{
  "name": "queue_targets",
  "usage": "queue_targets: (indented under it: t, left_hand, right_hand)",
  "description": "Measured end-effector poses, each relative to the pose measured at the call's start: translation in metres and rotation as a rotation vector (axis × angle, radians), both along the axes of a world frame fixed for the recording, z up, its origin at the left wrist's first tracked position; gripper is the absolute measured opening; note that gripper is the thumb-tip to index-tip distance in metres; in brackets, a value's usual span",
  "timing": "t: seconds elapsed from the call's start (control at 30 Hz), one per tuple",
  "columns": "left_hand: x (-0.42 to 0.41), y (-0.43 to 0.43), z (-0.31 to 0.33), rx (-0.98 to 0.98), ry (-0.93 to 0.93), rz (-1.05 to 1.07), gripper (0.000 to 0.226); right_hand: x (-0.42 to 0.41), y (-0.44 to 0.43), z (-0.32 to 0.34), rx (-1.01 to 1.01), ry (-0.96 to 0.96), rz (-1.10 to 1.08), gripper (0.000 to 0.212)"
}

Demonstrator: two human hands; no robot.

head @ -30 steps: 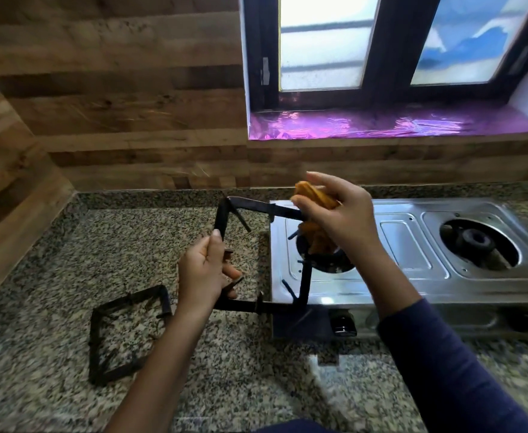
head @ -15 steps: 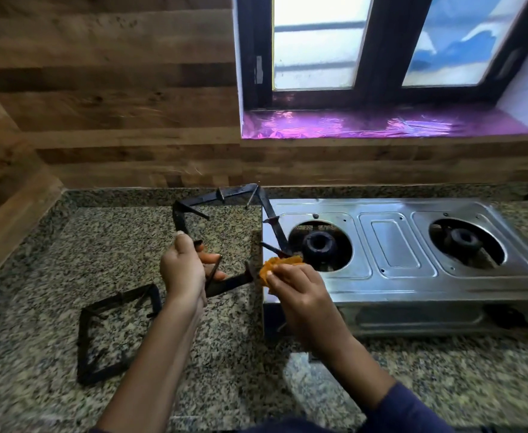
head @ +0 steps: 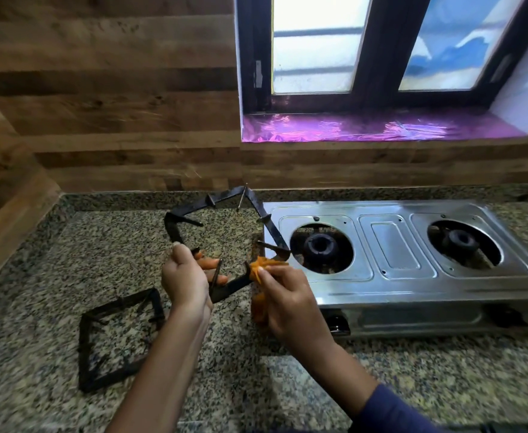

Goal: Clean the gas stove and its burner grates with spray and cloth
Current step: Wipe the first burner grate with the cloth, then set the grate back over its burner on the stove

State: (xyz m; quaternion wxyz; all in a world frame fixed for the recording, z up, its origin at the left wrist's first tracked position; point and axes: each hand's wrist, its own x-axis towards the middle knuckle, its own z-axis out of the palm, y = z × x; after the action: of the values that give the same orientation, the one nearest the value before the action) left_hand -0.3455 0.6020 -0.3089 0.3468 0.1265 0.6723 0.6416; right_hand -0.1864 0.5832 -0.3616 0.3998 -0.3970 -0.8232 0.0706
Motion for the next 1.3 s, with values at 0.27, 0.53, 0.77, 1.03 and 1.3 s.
queue_targets:
  t: [0.27, 0.53, 0.77, 1.03, 1.3]
  left_hand:
    - [-0.025, 0.004, 0.004, -0.055, -0.083, 0.023, 0.039]
    - [0.007, 0.015, 0.000, -0.033, -0.051, -0.181, 0.040]
    - [0.080, 0.024, -0.013, -0.090, -0.114, -0.290, 0.041]
    - [0.234, 0.060, -0.023, -0.119, -0.155, -0.382, 0.039]
    - [0.373, 0.066, -0.033, -0.154, -0.151, -0.489, 0.034]
  right_hand:
    - [0.018, -0.008, 0.017, 0.065, 0.216, -0.182, 0.035]
    - [0.017, 0.012, -0.004, 0.225, -0.088, -0.201, 0.021]
    - [0.091, 0.012, 0.012, 0.333, -0.027, -0.328, 0.027]
    - [0.281, 0.019, -0.015, 0.084, 0.056, -0.599, 0.042]
    - [0.492, -0.004, -0.052, -0.082, 0.292, -1.120, 0.024]
